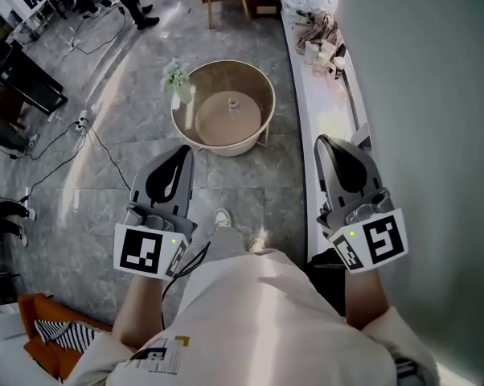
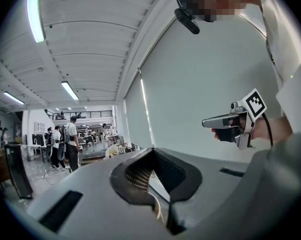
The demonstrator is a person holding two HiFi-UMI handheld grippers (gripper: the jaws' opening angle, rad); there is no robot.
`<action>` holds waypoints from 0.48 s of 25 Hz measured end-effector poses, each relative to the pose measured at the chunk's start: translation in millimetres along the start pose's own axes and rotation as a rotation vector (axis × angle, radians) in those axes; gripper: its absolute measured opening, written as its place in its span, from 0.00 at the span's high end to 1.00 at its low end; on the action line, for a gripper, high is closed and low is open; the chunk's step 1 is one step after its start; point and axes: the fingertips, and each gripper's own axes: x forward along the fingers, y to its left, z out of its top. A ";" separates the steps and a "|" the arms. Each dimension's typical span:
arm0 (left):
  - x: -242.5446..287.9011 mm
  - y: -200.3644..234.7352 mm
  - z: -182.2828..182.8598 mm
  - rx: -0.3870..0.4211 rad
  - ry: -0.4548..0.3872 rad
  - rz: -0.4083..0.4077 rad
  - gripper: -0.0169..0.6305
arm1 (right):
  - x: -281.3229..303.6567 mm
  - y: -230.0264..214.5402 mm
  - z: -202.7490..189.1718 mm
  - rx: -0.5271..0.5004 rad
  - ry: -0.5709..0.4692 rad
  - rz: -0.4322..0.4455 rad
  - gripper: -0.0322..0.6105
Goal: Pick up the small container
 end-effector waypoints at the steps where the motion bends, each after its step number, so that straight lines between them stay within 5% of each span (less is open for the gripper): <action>1: -2.1 1.2 -1.5 -0.009 0.003 0.005 0.96 | -0.9 0.0 1.7 -0.002 -0.007 0.000 0.94; 12: 4.4 7.3 -19.5 0.016 -0.003 0.023 0.96 | 4.7 2.6 -12.3 -0.017 -0.009 0.003 0.94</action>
